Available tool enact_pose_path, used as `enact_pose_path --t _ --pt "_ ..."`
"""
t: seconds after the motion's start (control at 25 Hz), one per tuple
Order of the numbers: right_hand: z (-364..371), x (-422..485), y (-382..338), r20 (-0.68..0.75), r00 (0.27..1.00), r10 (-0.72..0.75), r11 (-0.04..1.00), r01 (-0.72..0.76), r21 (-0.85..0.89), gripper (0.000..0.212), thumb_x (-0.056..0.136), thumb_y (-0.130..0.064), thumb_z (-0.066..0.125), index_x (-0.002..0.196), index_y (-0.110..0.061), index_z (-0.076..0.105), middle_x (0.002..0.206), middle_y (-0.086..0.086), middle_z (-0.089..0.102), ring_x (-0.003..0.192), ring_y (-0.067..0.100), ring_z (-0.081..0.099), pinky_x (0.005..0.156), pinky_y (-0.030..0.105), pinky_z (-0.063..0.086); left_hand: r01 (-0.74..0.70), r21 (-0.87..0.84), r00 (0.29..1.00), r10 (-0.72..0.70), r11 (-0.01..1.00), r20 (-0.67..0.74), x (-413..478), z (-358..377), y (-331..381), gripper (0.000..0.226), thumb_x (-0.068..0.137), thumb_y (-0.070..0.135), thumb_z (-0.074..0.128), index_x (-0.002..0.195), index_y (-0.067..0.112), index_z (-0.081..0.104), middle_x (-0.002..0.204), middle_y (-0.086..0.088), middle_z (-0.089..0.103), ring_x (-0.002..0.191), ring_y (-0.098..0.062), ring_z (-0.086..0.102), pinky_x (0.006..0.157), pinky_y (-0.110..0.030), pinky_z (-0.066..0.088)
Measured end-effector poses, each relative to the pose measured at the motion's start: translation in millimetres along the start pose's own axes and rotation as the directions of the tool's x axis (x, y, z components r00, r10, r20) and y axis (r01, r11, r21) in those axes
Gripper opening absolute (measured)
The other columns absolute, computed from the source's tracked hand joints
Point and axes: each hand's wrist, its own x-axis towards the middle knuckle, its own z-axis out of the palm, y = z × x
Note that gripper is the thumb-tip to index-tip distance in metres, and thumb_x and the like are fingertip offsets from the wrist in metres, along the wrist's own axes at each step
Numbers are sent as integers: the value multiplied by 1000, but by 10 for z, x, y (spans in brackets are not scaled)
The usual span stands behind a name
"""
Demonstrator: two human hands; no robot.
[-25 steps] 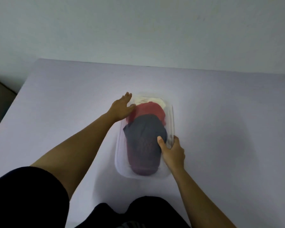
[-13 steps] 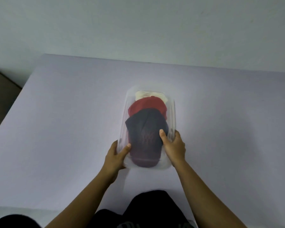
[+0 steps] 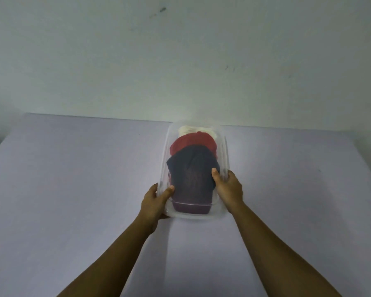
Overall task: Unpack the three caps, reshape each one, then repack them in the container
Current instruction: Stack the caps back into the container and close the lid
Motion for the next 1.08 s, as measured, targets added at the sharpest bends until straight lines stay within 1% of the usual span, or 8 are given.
enact_pose_path --t 0.2,0.4,0.6,0.76,0.84,0.96,1.04,1.08 --pt "30 433 -94 30 1000 -1 1000 2 -9 59 91 -54 46 135 -15 42 135 10 53 119 32 53 100 41 43 19 -1 1000 -19 1000 -17 361 142 183 53 90 34 59 136 18 38 120 -2 48 105 -31 54 85 -53 54" --pt "22 676 -188 31 999 -18 999 19 -32 57 92 -51 45 136 -14 42 135 11 53 119 31 52 99 39 42 31 26 999 -30 999 -17 555 227 314 55 90 35 57 138 19 35 123 -2 47 106 -31 52 86 -52 54" --pt "17 805 -217 56 998 -16 999 19 -48 60 92 -52 44 137 -13 39 135 12 52 118 33 52 98 41 44 37 83 999 -35 996 -22 658 271 390 61 89 40 57 140 21 31 137 -7 43 110 -33 51 85 -50 53" --pt "-21 808 -249 155 986 54 998 -56 6 70 90 -57 43 144 -15 27 145 13 41 127 36 44 105 49 40 54 144 998 -58 988 21 622 254 428 66 89 44 56 143 20 26 144 -9 40 120 -37 48 93 -54 50" --pt "-74 748 -293 166 982 84 996 -83 -13 73 92 -56 41 147 -15 19 150 13 33 132 37 39 108 48 37 23 217 999 -30 976 28 600 225 486 75 89 47 54 148 22 17 153 -8 29 131 -38 41 100 -53 42" --pt "-129 504 -322 105 994 22 994 -11 -108 71 93 -51 41 148 -13 16 153 14 28 136 36 34 107 45 34 -119 455 992 125 882 16 443 160 579 74 92 47 49 150 19 12 158 -6 19 140 -34 28 109 -49 31" --pt "-161 276 -364 41 993 -113 969 119 -215 66 95 -47 41 146 -12 21 151 13 33 135 34 37 107 43 35 -242 602 963 265 761 54 287 119 665 69 95 45 43 150 17 14 158 -6 17 143 -32 23 112 -47 26" --pt "-172 143 -403 36 982 -187 940 189 -285 62 96 -45 40 145 -11 25 149 13 36 134 33 39 107 42 36 -302 680 942 320 668 105 203 110 719 66 97 45 39 150 15 13 159 -6 14 144 -30 19 114 -46 22"
